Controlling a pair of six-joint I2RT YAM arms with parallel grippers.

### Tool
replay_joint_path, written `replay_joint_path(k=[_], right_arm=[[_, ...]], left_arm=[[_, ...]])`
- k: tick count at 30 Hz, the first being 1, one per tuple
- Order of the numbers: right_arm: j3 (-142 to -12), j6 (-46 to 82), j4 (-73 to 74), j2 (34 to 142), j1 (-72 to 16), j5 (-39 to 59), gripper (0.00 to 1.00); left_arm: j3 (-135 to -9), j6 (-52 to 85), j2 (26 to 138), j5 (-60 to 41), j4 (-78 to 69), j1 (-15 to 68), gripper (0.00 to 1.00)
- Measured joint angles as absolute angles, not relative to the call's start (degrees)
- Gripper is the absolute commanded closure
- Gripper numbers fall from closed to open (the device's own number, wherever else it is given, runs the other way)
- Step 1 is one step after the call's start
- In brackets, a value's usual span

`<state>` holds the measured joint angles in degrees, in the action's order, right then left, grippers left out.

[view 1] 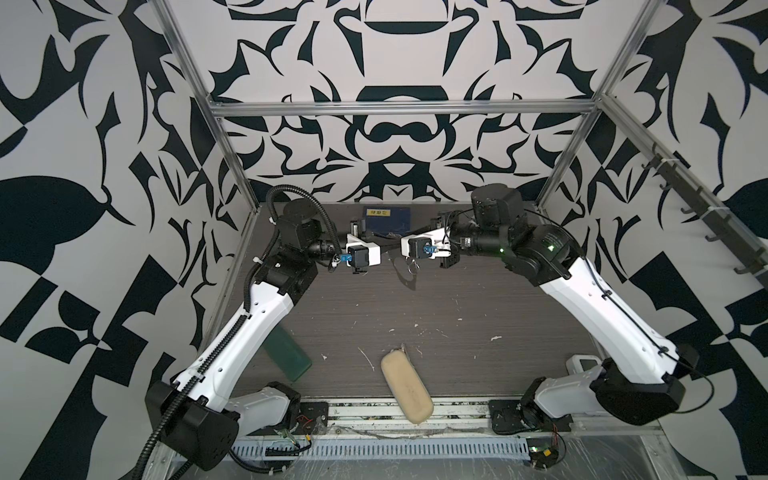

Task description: Remove the keys from the keyring

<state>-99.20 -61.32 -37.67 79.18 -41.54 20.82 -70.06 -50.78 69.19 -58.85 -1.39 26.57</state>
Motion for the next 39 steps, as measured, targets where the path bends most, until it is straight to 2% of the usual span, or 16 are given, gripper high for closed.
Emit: replay_joint_path(k=[14, 19, 25, 39], right_arm=[[-85.5, -53.8, -29.5, 72.7, -40.0, 22.8, 0.77], [-82.5, -52.1, -29.3, 71.5, -39.3, 22.8, 0.71], [-78.3, -48.9, -28.4, 69.0, -37.9, 24.2, 0.70], [-68.8, -28.9, -13.4, 64.9, -36.5, 36.5, 0.79]], left_arm=[[-67.8, -47.5, 68.6, -59.6, 6.2, 26.3, 1.00], [-67.5, -47.1, 68.2, -59.5, 9.0, 26.3, 1.00], [-67.5, -48.0, 66.8, -59.0, 13.1, 26.3, 1.00], [-66.7, -50.6, 67.3, -57.9, 22.1, 26.3, 1.00]])
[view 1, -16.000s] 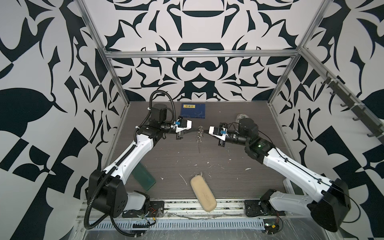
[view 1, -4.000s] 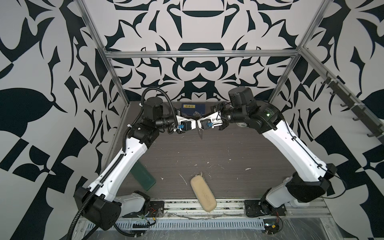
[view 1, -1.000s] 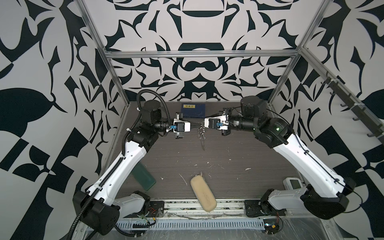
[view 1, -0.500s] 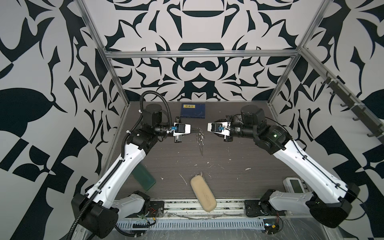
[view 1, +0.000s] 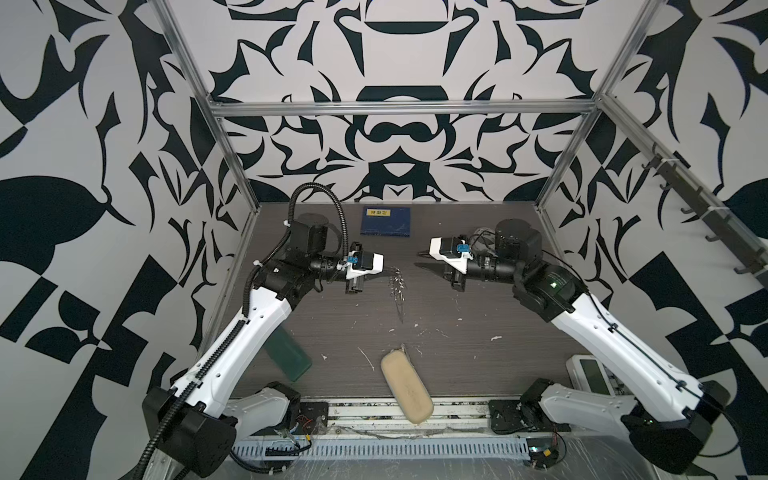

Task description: Remove the keys from the keyring

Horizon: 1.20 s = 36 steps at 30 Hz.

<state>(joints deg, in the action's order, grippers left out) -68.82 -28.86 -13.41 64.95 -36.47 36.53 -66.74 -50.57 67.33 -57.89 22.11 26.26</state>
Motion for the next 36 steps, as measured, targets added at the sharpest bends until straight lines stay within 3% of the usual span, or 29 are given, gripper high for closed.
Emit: replay_joint_path(k=[26, 36], right_arm=[[-67.0, -24.4, -14.3, 70.7, -38.3, 43.0, 0.74], [-67.5, -25.1, -15.7, 73.0, -38.7, 42.9, 0.82]], left_arm=[[-68.6, -53.1, 70.3, -54.6, 31.7, 26.2, 1.00], [-68.6, -54.3, 70.4, -53.8, 33.3, 26.2, 1.00]])
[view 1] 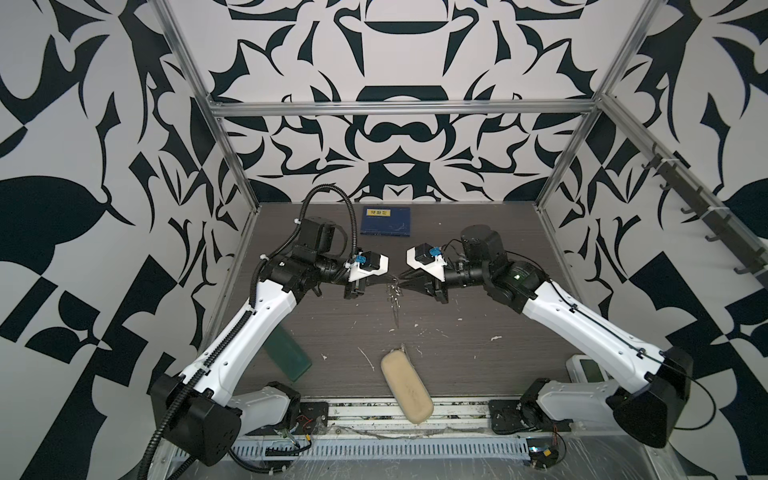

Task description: Remove the keys from the keyring

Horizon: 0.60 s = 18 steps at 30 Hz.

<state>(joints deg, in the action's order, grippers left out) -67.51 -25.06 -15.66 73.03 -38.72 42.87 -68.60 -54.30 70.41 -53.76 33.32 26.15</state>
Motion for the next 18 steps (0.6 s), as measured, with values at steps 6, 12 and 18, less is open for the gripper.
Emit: replay_joint_path(k=[6, 12, 18], right_arm=[[-68.6, -25.4, -16.0, 74.1, -39.0, 43.0, 0.87], [-69.3, -25.7, -16.4, 75.1, -39.5, 43.1, 0.92], [-69.3, -26.5, -16.9, 75.2, -39.6, 43.3, 1.00]], left_arm=[[-68.6, -55.2, 70.4, -53.6, 33.7, 26.3, 1.00], [-68.6, -55.5, 70.4, -53.3, 33.8, 26.3, 1.00], [-68.6, -55.5, 70.3, -52.9, 34.2, 26.2, 1.00]])
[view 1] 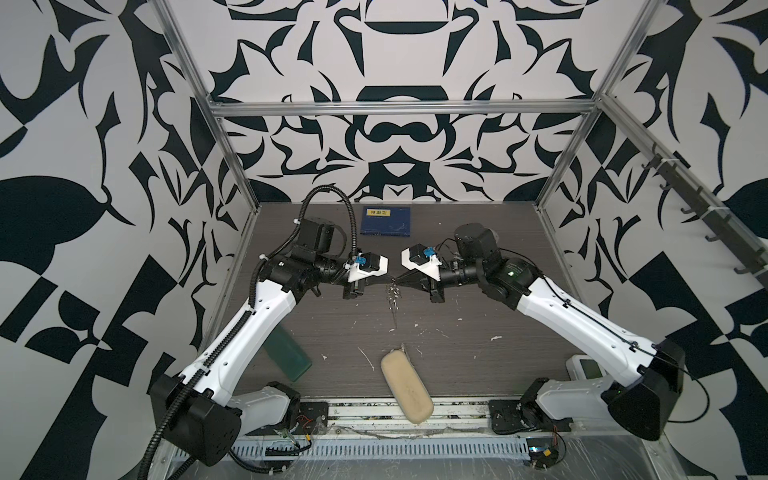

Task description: Remove the keys from the keyring

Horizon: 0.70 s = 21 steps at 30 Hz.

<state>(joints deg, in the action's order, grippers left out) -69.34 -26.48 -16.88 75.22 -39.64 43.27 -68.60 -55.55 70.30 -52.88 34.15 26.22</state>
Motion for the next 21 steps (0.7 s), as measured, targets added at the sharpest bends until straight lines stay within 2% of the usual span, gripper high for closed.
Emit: replay_joint_path(k=[4, 6, 13, 21], right_arm=[[-69.4, -26.7, -16.6, 75.2, -39.7, 43.4, 1.00], [-68.7, -26.1, -15.0, 74.8, -39.6, 43.5, 1.00], [-65.9, -23.3, -8.9, 72.2, -39.4, 43.7, 1.00], [-63.7, -21.7, -4.6, 71.3, -38.7, 44.0, 1.00]], left_arm=[[-68.6, -55.3, 70.1, -52.9, 34.1, 26.2, 1.00], [-68.6, -54.9, 69.9, -52.9, 33.6, 26.0, 0.93], [-67.9, -52.5, 67.7, -55.3, 30.3, 25.0, 0.81], [-67.9, -51.5, 67.5, -56.5, 29.3, 24.4, 0.83]])
